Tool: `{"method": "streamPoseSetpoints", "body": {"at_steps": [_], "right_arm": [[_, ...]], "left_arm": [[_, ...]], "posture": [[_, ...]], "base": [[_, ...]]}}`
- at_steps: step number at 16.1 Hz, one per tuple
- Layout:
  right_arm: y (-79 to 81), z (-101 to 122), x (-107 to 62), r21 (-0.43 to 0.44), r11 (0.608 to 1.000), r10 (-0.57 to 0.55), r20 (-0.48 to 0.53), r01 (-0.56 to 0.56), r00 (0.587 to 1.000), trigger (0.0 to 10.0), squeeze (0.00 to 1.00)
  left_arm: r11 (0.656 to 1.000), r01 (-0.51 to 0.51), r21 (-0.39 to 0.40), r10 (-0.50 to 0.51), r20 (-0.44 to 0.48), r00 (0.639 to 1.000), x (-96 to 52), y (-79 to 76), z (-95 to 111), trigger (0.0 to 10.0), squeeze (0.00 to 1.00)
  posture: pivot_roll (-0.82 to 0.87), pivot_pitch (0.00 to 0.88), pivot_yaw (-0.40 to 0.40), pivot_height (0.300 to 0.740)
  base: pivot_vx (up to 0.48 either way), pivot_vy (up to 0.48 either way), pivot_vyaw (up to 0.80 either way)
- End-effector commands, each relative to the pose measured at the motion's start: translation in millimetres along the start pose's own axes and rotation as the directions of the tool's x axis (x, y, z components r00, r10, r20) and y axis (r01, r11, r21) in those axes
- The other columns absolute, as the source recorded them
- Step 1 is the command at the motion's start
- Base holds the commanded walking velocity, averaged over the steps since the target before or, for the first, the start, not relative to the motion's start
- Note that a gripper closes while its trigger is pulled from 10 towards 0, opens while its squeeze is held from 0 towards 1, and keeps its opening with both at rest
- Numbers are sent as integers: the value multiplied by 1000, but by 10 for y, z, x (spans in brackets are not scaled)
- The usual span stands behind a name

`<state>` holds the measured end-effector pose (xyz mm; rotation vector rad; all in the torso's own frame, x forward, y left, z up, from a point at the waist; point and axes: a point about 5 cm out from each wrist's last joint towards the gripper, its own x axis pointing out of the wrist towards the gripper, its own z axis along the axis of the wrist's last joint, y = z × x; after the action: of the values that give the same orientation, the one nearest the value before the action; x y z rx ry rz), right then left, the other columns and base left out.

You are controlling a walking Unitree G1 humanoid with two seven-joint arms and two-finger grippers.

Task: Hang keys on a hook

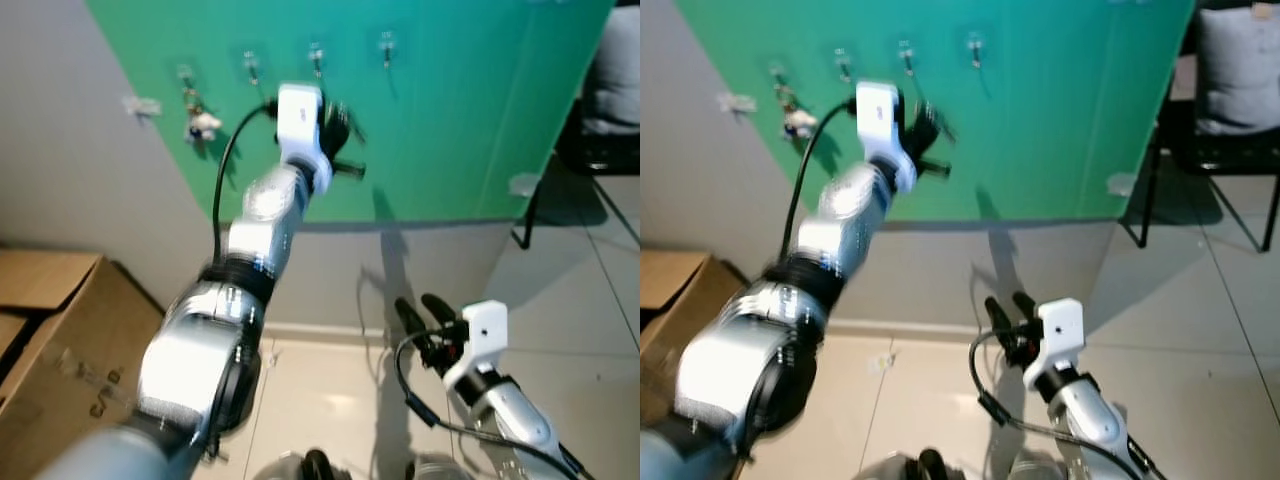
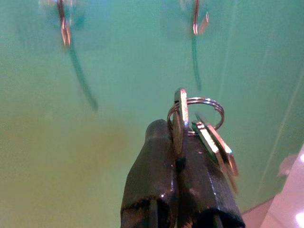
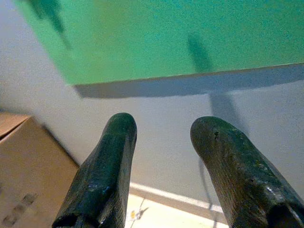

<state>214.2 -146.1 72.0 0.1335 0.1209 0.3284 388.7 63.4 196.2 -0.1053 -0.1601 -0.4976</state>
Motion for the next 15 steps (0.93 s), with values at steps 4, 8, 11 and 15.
{"method": "streamPoseSetpoints", "body": {"at_steps": [4,8,11,15], "right_arm": [[-143,104,110,-51,992,-108,58,111,992,10000,0],[-207,111,265,-75,988,-129,58,133,990,10000,0],[-220,104,358,-68,990,-122,62,126,991,10000,0],[-252,156,346,-77,986,-140,114,149,984,10000,0]], "left_arm": [[974,-4,225,9,-22,1000,-751,183,-398,10000,0],[972,-77,224,103,-106,989,-1548,131,-761,10000,0],[974,-179,143,185,-33,982,-1612,55,-554,10000,0],[980,-127,150,123,34,992,-1431,-94,-327,10000,0]], "posture": [[-218,40,178,740],[-166,7,158,740],[-144,0,134,740],[-169,0,141,740]], "base": [[0,0,0],[0,0,0],[0,0,0],[156,74,0]]}}
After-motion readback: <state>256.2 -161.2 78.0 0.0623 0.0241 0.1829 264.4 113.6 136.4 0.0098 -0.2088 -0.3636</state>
